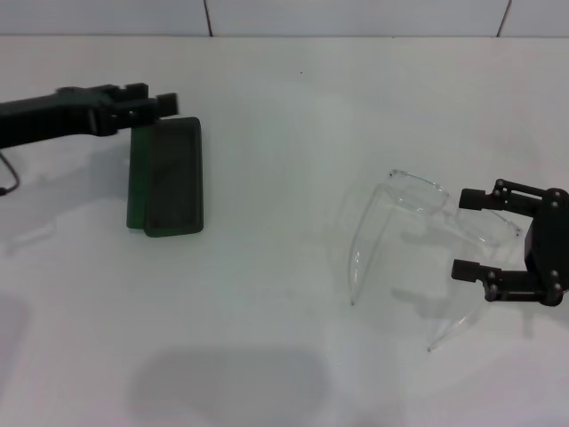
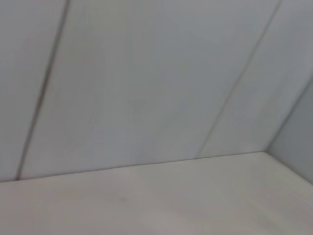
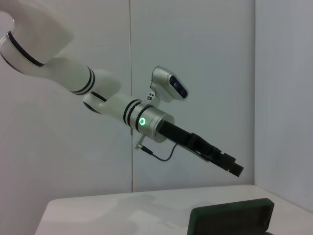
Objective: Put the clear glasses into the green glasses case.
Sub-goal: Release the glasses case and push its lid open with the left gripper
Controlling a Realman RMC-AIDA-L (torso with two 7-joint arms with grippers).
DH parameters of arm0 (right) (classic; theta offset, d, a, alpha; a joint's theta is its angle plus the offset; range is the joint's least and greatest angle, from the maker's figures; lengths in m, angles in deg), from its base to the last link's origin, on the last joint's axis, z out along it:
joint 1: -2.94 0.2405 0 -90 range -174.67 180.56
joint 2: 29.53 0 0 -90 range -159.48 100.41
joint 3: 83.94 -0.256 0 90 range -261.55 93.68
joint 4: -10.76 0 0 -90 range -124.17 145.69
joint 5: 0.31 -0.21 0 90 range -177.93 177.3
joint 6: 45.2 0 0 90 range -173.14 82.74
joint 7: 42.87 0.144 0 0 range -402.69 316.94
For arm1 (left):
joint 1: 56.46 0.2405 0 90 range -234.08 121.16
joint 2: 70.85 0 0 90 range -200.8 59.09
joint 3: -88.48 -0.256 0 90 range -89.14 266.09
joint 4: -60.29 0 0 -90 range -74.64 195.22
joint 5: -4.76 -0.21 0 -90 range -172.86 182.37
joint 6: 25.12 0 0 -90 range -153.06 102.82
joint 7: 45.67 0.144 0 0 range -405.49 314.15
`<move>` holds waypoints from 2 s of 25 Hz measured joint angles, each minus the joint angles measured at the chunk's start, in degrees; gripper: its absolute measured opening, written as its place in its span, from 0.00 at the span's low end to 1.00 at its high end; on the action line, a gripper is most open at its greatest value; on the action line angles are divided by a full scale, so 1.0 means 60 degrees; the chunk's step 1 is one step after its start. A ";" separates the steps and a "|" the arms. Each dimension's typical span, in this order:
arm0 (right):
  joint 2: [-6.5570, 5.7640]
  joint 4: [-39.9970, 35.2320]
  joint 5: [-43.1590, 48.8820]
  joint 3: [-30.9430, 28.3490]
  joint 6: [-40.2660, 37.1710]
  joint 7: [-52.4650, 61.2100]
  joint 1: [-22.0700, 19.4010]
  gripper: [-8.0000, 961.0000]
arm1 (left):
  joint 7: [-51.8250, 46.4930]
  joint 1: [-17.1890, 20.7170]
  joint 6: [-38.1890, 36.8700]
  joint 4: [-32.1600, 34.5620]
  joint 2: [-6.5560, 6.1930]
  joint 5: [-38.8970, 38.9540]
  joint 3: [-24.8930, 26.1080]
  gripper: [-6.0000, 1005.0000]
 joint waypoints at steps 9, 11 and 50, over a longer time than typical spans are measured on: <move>0.0039 0.0000 0.0016 -0.0013 0.0055 -0.0028 0.0113 0.84 | -0.0605 0.0091 0.1030 -0.0535 0.0076 -0.0564 -0.0003 0.72; 0.0058 0.0000 0.0022 -0.0013 0.0064 -0.0025 0.0160 0.84 | -0.0618 0.0089 0.1242 -0.0524 0.0083 -0.0680 -0.0003 0.72; 0.0149 -0.0014 0.0074 0.0011 0.0101 -0.0001 0.0324 0.84 | -0.0991 -0.0783 0.3834 0.0819 0.0090 -0.2826 -0.0003 0.56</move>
